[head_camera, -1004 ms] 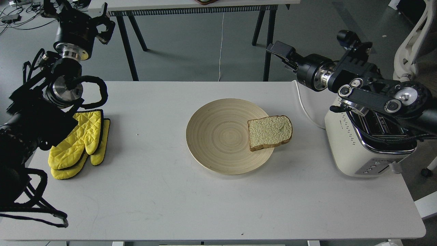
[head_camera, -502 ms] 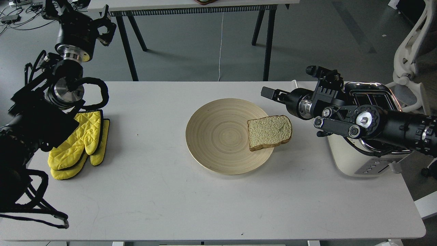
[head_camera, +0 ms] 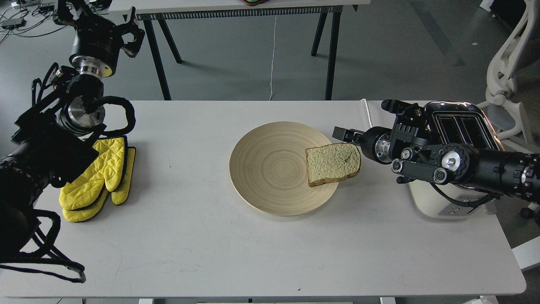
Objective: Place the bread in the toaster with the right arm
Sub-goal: 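Move the right gripper over the bowl toward the bread slice, then grasp the bread slice edge with the right gripper and lift it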
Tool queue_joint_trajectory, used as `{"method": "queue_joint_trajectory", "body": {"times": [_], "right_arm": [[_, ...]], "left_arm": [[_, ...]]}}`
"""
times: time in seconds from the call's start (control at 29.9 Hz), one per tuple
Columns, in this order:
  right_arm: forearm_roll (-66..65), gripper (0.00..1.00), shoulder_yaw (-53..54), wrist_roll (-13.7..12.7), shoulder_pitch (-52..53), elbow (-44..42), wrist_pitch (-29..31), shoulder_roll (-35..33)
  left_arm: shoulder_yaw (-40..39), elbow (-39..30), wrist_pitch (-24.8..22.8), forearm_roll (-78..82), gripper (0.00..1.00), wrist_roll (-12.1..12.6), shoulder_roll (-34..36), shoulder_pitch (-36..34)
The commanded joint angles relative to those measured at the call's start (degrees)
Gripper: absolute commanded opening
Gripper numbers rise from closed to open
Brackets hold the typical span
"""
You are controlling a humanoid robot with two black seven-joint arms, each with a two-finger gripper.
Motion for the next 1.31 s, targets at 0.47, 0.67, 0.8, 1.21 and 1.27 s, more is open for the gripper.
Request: {"method": "queue_joint_trajectory", "body": {"times": [0.47,0.67,0.8,1.21,1.27], "right_arm": [[0.3,0.66,-0.3,-2.5,-3.2,0.4,-0.1,0.6],[0.6,0.49,0.0,-2.6,-3.5,0.7,-0.5,0.3],[0.7,0.28,0.0,-2.6,-3.5,1.4,-1.0,0.0],[0.9,0.00,4.9,-2.6,-3.5,4.1,-1.2,-2.5],[0.9,0.00,5.0,-2.5,-3.5,4.8,-1.3,-2.9]], "left_arm": [[0.0,0.0,0.0,0.0,1.00,-0.3,-0.2,0.0],[-0.1,0.0,0.0,-0.1,1.00,-0.3,-0.2,0.0],[-0.1,0.0,0.0,-0.1,1.00,-0.3,-0.2,0.0],[-0.1,0.0,0.0,-0.1,1.00,-0.4,-0.2,0.0],[-0.1,0.0,0.0,-0.1,1.00,-0.4,-0.2,0.0]]}}
